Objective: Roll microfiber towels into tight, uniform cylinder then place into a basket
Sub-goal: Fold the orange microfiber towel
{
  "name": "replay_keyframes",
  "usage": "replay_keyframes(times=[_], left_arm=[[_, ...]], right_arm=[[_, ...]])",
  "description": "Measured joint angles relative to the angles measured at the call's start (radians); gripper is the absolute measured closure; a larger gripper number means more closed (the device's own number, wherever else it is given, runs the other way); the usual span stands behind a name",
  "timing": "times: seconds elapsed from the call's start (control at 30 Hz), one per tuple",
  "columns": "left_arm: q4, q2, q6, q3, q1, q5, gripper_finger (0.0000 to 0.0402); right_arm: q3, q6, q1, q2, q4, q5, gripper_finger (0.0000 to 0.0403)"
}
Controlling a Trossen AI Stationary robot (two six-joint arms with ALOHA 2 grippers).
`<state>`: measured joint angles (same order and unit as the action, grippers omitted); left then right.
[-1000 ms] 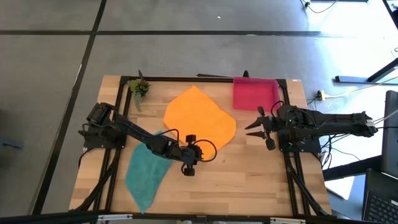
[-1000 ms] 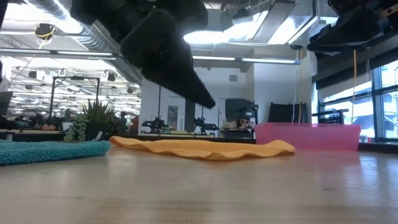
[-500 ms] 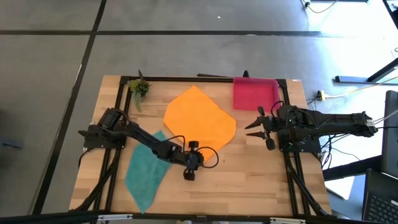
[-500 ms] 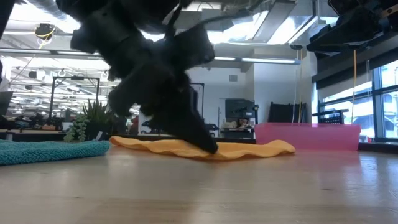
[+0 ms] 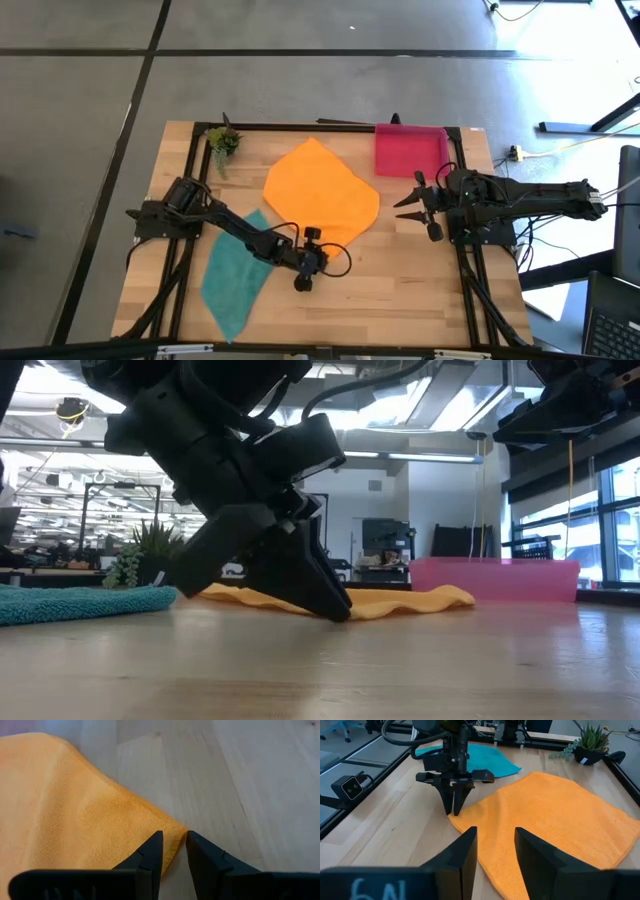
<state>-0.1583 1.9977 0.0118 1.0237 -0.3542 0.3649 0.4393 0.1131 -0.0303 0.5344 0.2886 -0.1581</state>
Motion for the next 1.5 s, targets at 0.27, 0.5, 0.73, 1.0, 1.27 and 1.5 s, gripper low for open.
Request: replay_keyframes(times=[0.27, 0.5, 0.73, 1.0, 1.27, 1.5], left_arm=[[0.007, 0.001, -0.002, 0.001, 0.009, -0.015, 0.0324], [0.066, 0.001, -0.01, 0.005, 0.019, -0.037, 0.0383], [0.086, -0.014, -0.027, 0.001, 0.018, -0.057, 0.04], [0.145, -0.13, -0.112, 0.01, 0.031, -0.023, 0.0401], [0.218, -0.258, -0.137, 0.012, 0.048, 0.094, 0.0401], [0.273, -0.305, -0.168, 0.011, 0.08, 0.11, 0.0401]], right_arm=[[0.0, 0.0, 0.0, 0.0, 0.0, 0.0, 0.027], [0.0, -0.003, 0.0, 0.0, 0.0, 0.0, 0.027], [0.0, 0.0, 0.0, 0.0, 0.0, -0.001, 0.027], [0.0, 0.002, 0.016, 0.095, -0.031, -0.078, 0.0273], [0.0, 0.037, 0.06, 0.305, -0.203, -0.051, 0.0291], [0.0, 0.05, 0.069, 0.489, -0.421, -0.034, 0.0292]])
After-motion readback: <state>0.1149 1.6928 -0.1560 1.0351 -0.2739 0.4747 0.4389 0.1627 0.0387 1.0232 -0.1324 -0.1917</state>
